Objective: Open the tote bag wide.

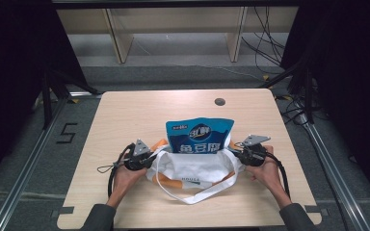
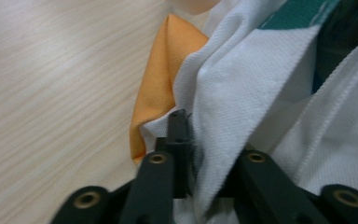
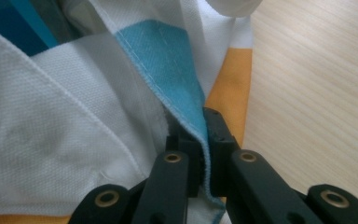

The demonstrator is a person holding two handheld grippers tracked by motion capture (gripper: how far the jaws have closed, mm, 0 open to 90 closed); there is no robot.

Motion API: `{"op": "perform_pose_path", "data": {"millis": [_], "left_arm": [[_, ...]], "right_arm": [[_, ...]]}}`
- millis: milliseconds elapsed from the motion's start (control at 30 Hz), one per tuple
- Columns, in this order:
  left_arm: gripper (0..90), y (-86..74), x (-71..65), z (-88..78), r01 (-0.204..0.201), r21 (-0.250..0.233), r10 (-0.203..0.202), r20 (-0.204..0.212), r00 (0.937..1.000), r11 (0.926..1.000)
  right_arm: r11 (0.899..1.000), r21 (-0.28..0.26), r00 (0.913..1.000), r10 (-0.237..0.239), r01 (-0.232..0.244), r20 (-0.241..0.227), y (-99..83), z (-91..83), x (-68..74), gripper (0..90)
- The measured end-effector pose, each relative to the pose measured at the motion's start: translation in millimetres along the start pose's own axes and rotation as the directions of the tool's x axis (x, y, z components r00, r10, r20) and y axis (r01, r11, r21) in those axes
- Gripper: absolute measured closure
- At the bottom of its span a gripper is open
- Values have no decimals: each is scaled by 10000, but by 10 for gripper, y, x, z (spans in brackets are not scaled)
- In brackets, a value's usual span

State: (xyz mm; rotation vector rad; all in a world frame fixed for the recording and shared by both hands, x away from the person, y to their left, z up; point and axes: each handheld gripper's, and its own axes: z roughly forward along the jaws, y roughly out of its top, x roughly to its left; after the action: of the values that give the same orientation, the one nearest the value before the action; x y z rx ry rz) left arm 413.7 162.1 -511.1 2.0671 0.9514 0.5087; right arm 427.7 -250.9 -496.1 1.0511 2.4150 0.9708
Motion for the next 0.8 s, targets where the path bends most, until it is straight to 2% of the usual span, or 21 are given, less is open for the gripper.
{"op": "perform_pose_path", "data": {"millis": [33,67,100,133,167,200,233,267,333,367,400,467,500,533,567,600,667,700,733,767,800], "left_arm": [[734,9,33,-42,76,-53,-76,-53,10000,10000],[594,13,90,-119,771,-195,-769,85,9970,9968],[555,16,127,-172,1269,-371,-1257,312,9916,9912],[533,24,144,-210,1961,-786,-1911,660,9793,9774],[512,43,177,-269,2247,-958,-2159,944,9718,9697],[493,43,177,-269,2247,-958,-2159,944,9718,9697],[487,91,202,-382,2603,-1288,-2471,1101,9627,9569],[475,120,196,-440,2595,-1456,-2463,1030,9637,9547],[465,178,188,-551,2424,-1813,-2260,1062,9683,9531],[461,201,181,-604,2567,-1924,-2370,1194,9641,9472],[458,220,174,-650,2749,-2012,-2505,1383,9582,9402],[456,241,164,-696,2730,-2062,-2462,1464,9581,9397],[456,263,137,-754,2789,-2125,-2521,1447,9568,9365],[463,300,94,-817,2801,-2237,-2431,1789,9534,9336],[475,300,94,-817,2801,-2237,-2431,1789,9534,9336],[481,343,12,-854,2510,-2289,-2043,2090,9563,9405],[485,381,-92,-861,2331,-2194,-1826,2277,9565,9474],[489,403,-136,-857,2180,-2217,-1633,2410,9567,9504],[490,403,-136,-857,2180,-2217,-1633,2410,9567,9504],[500,437,-228,-852,2010,-2187,-1429,2551,9563,9549],[500,450,-264,-852,1879,-2143,-1285,2636,9560,9585]], "right_arm": [[9999,-160,10000,58,-57,53,-5,0,6,870],[9994,-249,9996,250,-252,-92,6,-24,-7,837],[9987,-318,9992,385,-389,-111,12,-46,-31,775],[9969,-480,9980,630,-628,37,26,-74,-51,707],[9950,-614,9966,803,-789,208,41,-116,-74,686],[9931,-789,9958,889,-870,214,56,-176,-109,674],[9884,-1022,9934,1139,-1122,108,73,-240,-138,658],[9819,-1280,9900,1411,-1394,45,94,-317,-158,650],[9753,-1787,9912,1322,-1297,22,148,-473,-193,625],[9716,-1857,9888,1491,-1468,-19,175,-568,-162,620],[9697,-2170,9933,1157,-1120,45,199,-636,-169,611],[9700,-2192,9940,1095,-1053,73,222,-723,-152,605],[9660,-2399,9946,1029,-967,134,240,-792,-141,601],[9568,-2740,9949,1008,-969,-1,272,-915,-121,593],[9568,-2740,9949,1008,-969,-1,272,-915,-121,593],[9526,-2832,9937,1097,-1115,-224,298,-1026,-79,593],[9471,-2942,9911,1127,-1286,-704,319,-1093,-24,579],[9464,-3071,9943,825,-996,-681,332,-1112,-5,570],[9464,-3071,9943,825,-996,-681,332,-1112,-5,570],[9559,-2789,9925,650,-918,-1037,357,-1149,97,558],[9574,-2759,9913,532,-849,-1204,373,-1149,148,556]]}}
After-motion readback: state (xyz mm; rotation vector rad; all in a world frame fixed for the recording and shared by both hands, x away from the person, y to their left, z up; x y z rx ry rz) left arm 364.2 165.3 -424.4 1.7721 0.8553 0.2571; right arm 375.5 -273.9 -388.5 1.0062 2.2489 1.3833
